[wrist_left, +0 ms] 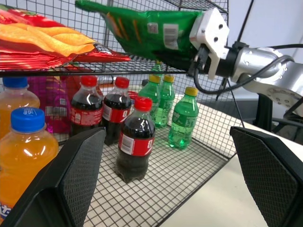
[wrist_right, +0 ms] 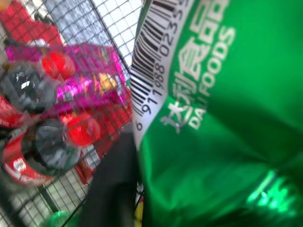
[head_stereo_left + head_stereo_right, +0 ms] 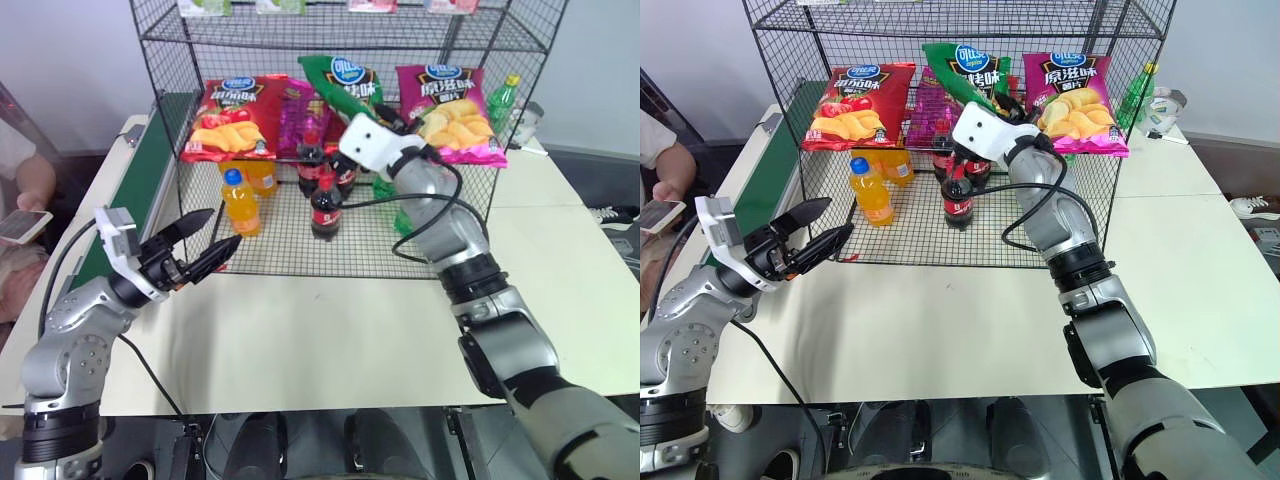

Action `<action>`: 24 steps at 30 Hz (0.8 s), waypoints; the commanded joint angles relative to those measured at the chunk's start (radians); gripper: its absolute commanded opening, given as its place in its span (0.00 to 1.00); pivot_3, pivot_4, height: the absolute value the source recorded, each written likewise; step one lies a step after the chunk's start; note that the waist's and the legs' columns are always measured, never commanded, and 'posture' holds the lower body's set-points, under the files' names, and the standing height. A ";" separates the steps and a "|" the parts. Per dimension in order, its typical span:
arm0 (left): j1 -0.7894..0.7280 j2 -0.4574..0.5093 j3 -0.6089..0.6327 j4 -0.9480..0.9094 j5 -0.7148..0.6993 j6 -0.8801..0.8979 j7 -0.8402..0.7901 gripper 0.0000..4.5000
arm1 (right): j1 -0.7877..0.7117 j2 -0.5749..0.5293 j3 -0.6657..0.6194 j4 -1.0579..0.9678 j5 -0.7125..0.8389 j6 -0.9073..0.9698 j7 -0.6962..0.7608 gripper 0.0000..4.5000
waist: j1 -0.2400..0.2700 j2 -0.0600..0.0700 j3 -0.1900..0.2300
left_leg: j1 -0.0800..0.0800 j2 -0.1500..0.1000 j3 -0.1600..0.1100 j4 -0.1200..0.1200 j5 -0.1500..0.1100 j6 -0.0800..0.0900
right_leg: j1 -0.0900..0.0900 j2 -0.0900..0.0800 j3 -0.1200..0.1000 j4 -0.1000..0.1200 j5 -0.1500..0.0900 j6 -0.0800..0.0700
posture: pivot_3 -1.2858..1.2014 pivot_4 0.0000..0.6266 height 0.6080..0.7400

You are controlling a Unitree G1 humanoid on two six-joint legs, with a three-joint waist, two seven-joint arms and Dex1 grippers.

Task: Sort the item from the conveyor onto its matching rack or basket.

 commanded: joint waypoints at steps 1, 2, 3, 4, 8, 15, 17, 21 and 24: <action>0.009 0.006 0.017 -0.039 -0.006 -0.021 -0.005 1.00 | -0.010 0.043 -0.044 -0.072 0.104 -0.006 0.021 0.88 | -0.001 0.000 0.000 | 0.000 0.000 0.000 0.000 0.000 0.000 | 0.000 0.000 0.000 0.000 0.000 0.000 | 0.52 0.24 0.99; 0.011 0.007 0.019 -0.039 -0.006 -0.021 -0.006 1.00 | -0.007 0.056 -0.061 -0.088 0.133 -0.002 0.017 0.88 | -0.001 0.000 0.000 | 0.000 0.000 0.000 0.000 0.000 0.000 | 0.000 0.000 0.000 0.000 0.000 0.000 | 0.52 0.24 0.99; 0.012 0.007 0.019 -0.038 -0.006 -0.022 -0.007 1.00 | -0.007 0.071 -0.082 -0.107 0.169 0.010 0.023 0.88 | 0.000 0.000 0.000 | 0.000 0.000 0.000 0.000 0.000 0.000 | 0.000 0.000 0.000 0.000 0.000 0.000 | 0.52 0.24 0.99; 0.015 0.008 0.019 -0.039 -0.004 -0.023 -0.008 1.00 | -0.007 0.103 -0.123 -0.143 0.244 0.038 0.041 0.88 | 0.001 0.000 0.000 | 0.000 0.000 0.000 0.000 0.000 0.000 | 0.000 0.000 0.000 0.000 0.000 0.000 | 0.52 0.24 0.99; 0.020 0.010 0.015 -0.040 0.002 -0.026 -0.011 1.00 | 0.010 0.110 -0.142 -0.225 0.338 0.090 0.114 0.88 | 0.004 0.000 0.000 | -0.001 0.000 0.000 0.000 0.000 0.000 | 0.000 0.000 0.000 0.000 0.000 0.000 | 0.52 0.24 0.99; 0.029 0.016 0.005 -0.039 0.021 -0.040 -0.022 1.00 | 0.102 0.043 -0.132 -0.352 0.468 0.132 0.278 0.88 | 0.004 0.000 0.000 | -0.001 0.000 0.000 -0.001 -0.001 0.001 | 0.000 -0.001 -0.001 -0.001 0.000 0.000 | 0.52 0.24 0.99; 0.032 0.018 0.005 -0.039 0.025 -0.042 -0.024 1.00 | 0.126 0.027 -0.125 -0.394 0.501 0.150 0.324 0.88 | 0.002 0.000 0.000 | -0.001 0.000 0.000 -0.001 -0.001 0.001 | 0.000 -0.001 -0.001 -0.001 0.000 0.000 | 0.52 0.24 0.99; 0.036 0.021 0.012 -0.044 0.031 -0.048 -0.023 1.00 | 0.153 0.015 -0.158 -0.472 0.595 0.196 0.377 0.88 | 0.001 0.000 0.000 | -0.001 0.000 0.000 -0.002 -0.001 0.001 | -0.001 0.000 0.000 0.000 0.000 0.000 | 0.52 0.24 0.99; 0.042 0.037 0.020 -0.046 0.025 -0.026 -0.012 1.00 | 0.188 0.012 -0.213 -0.564 0.760 0.279 0.457 0.88 | 0.004 0.000 0.000 | -0.001 0.000 0.000 -0.002 -0.001 0.001 | -0.001 0.000 0.000 -0.001 0.000 0.000 | 0.52 0.24 0.99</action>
